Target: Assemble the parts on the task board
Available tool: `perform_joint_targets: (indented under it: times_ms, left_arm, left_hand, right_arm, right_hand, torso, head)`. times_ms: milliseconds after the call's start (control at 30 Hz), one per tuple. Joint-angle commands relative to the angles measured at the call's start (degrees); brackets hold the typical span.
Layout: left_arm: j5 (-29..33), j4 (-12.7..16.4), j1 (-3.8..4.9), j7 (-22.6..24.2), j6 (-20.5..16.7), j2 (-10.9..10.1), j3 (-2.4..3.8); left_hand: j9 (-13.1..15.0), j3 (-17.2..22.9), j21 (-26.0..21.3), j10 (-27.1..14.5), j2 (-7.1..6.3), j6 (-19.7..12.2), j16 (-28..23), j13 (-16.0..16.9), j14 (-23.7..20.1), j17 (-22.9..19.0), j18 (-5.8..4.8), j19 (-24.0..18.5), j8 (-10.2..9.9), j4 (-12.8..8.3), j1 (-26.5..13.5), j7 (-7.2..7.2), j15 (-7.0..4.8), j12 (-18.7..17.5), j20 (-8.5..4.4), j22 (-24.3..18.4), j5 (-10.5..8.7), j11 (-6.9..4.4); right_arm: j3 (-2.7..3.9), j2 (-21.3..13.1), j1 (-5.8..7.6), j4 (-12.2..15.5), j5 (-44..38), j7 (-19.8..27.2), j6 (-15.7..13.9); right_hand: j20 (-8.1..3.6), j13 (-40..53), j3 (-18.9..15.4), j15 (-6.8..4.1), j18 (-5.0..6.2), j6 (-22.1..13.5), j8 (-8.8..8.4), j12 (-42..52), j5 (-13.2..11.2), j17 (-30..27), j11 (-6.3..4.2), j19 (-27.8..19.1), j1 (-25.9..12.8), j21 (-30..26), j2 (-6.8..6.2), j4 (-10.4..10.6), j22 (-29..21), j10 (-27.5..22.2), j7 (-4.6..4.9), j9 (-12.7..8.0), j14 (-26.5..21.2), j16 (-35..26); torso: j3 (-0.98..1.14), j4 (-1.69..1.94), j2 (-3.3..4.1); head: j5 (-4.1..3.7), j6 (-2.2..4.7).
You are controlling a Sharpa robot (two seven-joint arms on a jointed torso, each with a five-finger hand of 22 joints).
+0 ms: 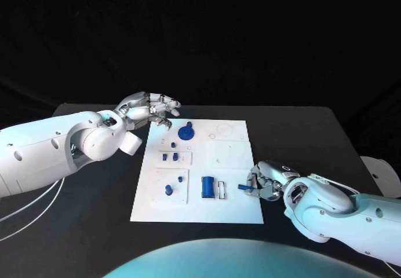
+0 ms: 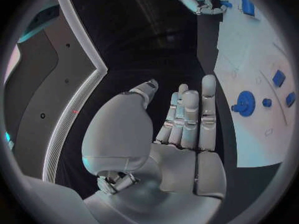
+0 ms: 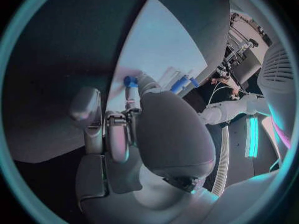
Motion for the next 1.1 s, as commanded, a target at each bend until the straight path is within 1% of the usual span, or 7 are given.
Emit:
perform_joint_targets:
  times_ms: [33,67,167,333,733,933,1100]
  left_arm:
    - [0.3,0.2,0.02,0.1,0.5,0.0,0.02]
    - [0.3,0.2,0.02,0.1,0.6,0.0,0.02]
    - [0.3,0.2,0.02,0.0,0.6,0.0,0.01]
    - [0.3,0.2,0.02,-0.1,0.6,0.0,-0.02]
    - [0.3,0.2,0.02,-0.2,0.6,0.0,-0.11]
    - [0.3,0.2,0.02,-0.3,0.7,0.1,-0.13]
    - [0.3,0.2,0.02,-0.3,0.7,0.1,-0.13]
  left_hand:
    - [-0.1,-0.2,-0.1,-0.6,-0.01,-0.4,-0.3,0.1,-0.5,0.0,1.09,-0.3,0.2,0.1,0.4,0.02,0.12,0.3,0.07,-0.1,0.04,-0.04]
    - [-0.1,-0.3,-0.1,-0.6,0.07,-0.5,-0.3,0.1,-0.5,0.0,1.1,-0.3,0.3,0.2,0.5,0.02,0.12,0.4,0.08,-0.1,0.02,-0.04]
    - [-0.1,-0.3,-0.1,-0.6,0.07,-0.5,-0.3,0.1,-0.5,0.0,1.1,-0.3,0.3,0.2,0.5,0.02,0.12,0.4,0.08,-0.1,0.02,-0.04]
    - [-0.1,-0.3,-0.1,-0.6,0.07,-0.5,-0.3,0.1,-0.5,0.0,1.1,-0.3,0.3,0.2,0.5,0.02,0.12,0.4,0.08,-0.1,0.02,-0.04]
    - [-0.1,-0.3,-0.1,-0.6,0.15,-0.5,-0.3,0.1,-0.4,0.1,1.1,-0.3,0.4,0.3,0.5,0.01,0.12,0.4,0.08,-0.1,0.02,-0.04]
    - [-0.1,-0.3,-0.1,-0.6,0.15,-0.5,-0.3,0.1,-0.4,0.1,1.1,-0.3,0.4,0.3,0.5,0.01,0.12,0.4,0.08,-0.1,0.02,-0.04]
    - [-0.1,-0.3,-0.1,-0.6,0.15,-0.5,-0.3,0.1,-0.4,0.1,1.1,-0.3,0.4,0.3,0.5,0.01,0.12,0.4,0.08,-0.1,0.02,-0.04]
  right_arm:
    - [-0.39,-0.1,-0.44,-0.5,-1.3,-1.9,2.1]
    - [-0.39,-0.1,-0.45,-0.4,-1.2,-1.9,1.9]
    - [-0.39,-0.3,-0.45,0.2,-0.1,-1.6,1.3]
    - [-0.37,-0.7,-0.43,1.7,2.2,-0.6,0.4]
    - [-0.22,-0.7,0.71,4.4,10.3,1.2,-3.1]
    - [-0.2,0.8,0.98,4.5,17.7,2.4,-4.7]
    - [-0.19,2.6,1.03,3.9,20.5,3.0,-4.6]
  right_hand:
    - [-0.22,7.7,16.5,-0.05,-0.17,1.2,1.04,0.4,2.7,15.1,-0.29,0.0,-3.0,0.6,-3.89,-4.6,4.4,0.3,-0.02,1.7,6.0,0.2]
    - [-0.13,7.7,19.4,-0.13,-0.21,0.6,1.41,0.4,4.8,15.1,-0.04,0.0,-4.4,0.6,-4.66,-6.0,4.5,0.4,0.14,2.5,6.0,0.2]
    - [-0.06,7.7,27.9,0.05,-0.21,-0.9,3.66,0.4,5.8,15.1,-0.03,0.1,-10.7,0.9,-5.61,-11.1,5.0,0.7,0.31,6.0,6.0,0.2]
    - [-0.03,7.8,33.7,-0.16,-0.24,-2.4,4.48,0.6,4.4,15.1,0.03,0.1,-16.7,0.8,-4.18,-15.1,5.3,0.9,0.15,8.1,6.0,0.2]
    - [-0.05,7.9,34.3,-0.23,-0.19,-2.5,4.79,0.6,3.4,15.1,-0.1,0.1,-19.7,0.5,-4.49,-16.4,5.4,0.9,-0.12,8.8,6.0,0.2]
    - [-0.09,7.8,33.9,-0.32,-0.1,-2.7,4.55,0.6,3.2,15.1,-0.22,0.0,-21.7,-0.1,-4.74,-16.5,5.2,0.8,-0.31,8.8,6.0,0.2]
    - [-0.12,7.8,33.4,-0.35,-0.03,-2.6,4.15,0.5,3.2,15.1,-0.27,-0.1,-23.5,-0.6,-4.87,-16.3,5.1,0.7,-0.38,8.5,6.0,0.2]
  torso:
    - [0.0,-0.01,-0.02]
    - [-0.01,-0.02,-0.03]
    - [-0.01,-0.06,-0.03]
    - [0.0,-0.04,-0.07]
    - [-0.06,0.0,-0.02]
    - [-0.04,-0.01,0.02]
    - [-0.04,-0.02,0.04]
  head:
    - [-0.03,0.01]
    - [0.07,0.01]
    - [0.06,0.01]
    - [0.08,0.01]
    - [0.14,0.01]
    - [0.12,0.01]
    - [0.12,0.01]
